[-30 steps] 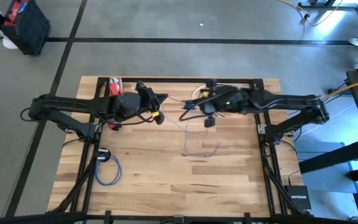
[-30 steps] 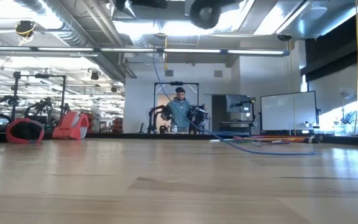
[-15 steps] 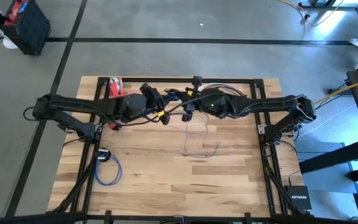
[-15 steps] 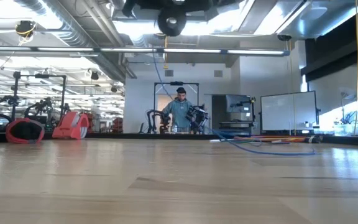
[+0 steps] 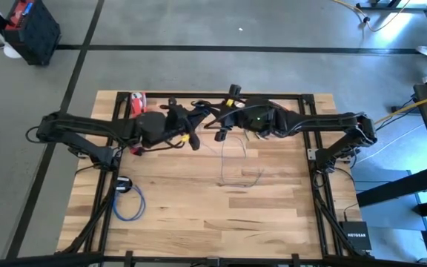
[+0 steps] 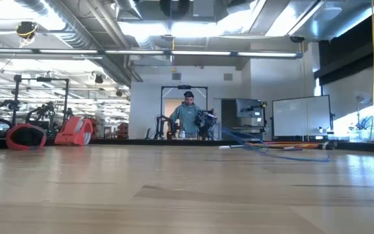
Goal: Coil cords
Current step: Coil the blue cable wire on the black spool
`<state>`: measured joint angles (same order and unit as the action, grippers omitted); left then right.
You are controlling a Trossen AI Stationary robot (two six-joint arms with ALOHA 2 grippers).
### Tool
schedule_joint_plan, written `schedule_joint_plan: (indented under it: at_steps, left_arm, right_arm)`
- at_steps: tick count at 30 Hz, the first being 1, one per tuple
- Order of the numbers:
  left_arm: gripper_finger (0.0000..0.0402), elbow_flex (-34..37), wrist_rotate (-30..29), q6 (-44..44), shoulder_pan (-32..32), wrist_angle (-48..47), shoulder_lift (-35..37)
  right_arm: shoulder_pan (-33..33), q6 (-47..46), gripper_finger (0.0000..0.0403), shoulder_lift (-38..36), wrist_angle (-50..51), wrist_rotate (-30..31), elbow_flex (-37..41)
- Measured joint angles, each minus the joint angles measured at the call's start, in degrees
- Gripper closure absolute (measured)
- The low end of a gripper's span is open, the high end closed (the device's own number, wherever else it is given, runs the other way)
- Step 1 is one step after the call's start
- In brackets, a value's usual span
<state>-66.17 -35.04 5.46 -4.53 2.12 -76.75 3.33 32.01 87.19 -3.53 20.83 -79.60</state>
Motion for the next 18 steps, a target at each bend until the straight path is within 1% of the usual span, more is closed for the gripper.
schedule_joint_plan:
  at_steps: [8,14,16,18]
  left_arm:
    - [0.0398,0.2,0.2,-8.4,-3.0,10.2,1.3]
    - [0.0398,0.2,0.3,-13.9,-3.2,13.1,1.3]
    - [0.0398,0.2,-1.0,-15.7,-3.4,14.1,1.3]
    - [0.0398,0.2,-3.6,-18.0,-3.9,14.3,1.3]
  right_arm:
    - [-0.1,-0.3,0.0398,-0.8,0.3,-0.3,-3.0]
    - [-0.1,-1.2,0.0398,-0.8,0.8,-0.9,-5.1]
    - [-0.1,-1.1,0.0398,-0.8,0.9,-0.9,-6.2]
    - [0.0,-1.1,0.0398,-0.8,1.4,-0.8,-7.4]
